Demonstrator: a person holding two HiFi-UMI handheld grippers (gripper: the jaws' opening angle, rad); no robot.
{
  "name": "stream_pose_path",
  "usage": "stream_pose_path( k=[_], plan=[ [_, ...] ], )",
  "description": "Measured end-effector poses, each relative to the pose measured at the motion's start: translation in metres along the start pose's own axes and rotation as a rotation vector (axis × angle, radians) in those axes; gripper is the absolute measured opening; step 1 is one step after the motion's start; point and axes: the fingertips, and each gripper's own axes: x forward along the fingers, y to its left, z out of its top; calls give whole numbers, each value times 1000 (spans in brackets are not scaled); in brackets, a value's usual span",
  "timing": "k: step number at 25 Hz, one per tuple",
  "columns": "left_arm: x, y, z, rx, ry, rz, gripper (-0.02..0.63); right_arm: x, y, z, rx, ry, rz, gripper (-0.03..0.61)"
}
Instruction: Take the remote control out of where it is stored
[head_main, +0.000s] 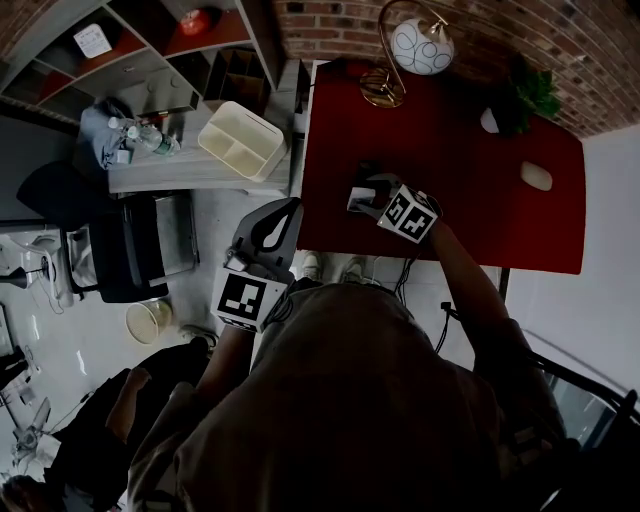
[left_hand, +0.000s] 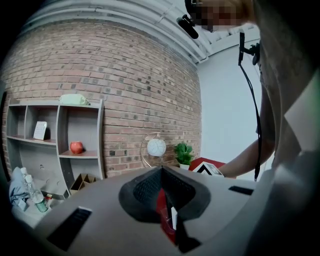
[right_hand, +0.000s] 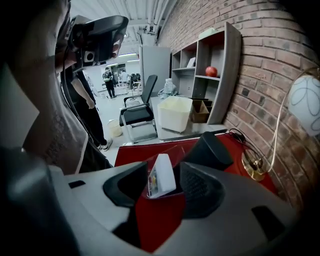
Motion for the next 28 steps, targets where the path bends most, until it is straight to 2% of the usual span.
stream_pose_path(
  k=[6, 17, 19, 22, 28],
  plan=[
    [2, 2, -5, -12, 18, 2, 11, 17, 10, -5, 21, 27, 76, 195],
    [5, 0, -8, -10, 32, 1, 11, 33, 18, -11, 16, 53, 102, 190],
    [6, -1, -9, -10, 36, 0, 11, 35, 18, -15, 22, 71, 101, 171],
    [6, -2, -9, -11, 38, -2, 11, 36, 14, -17, 48, 70, 84, 104],
    [6, -5, -10, -19, 35, 2, 11, 34, 12, -18, 96, 69, 94, 94]
  ],
)
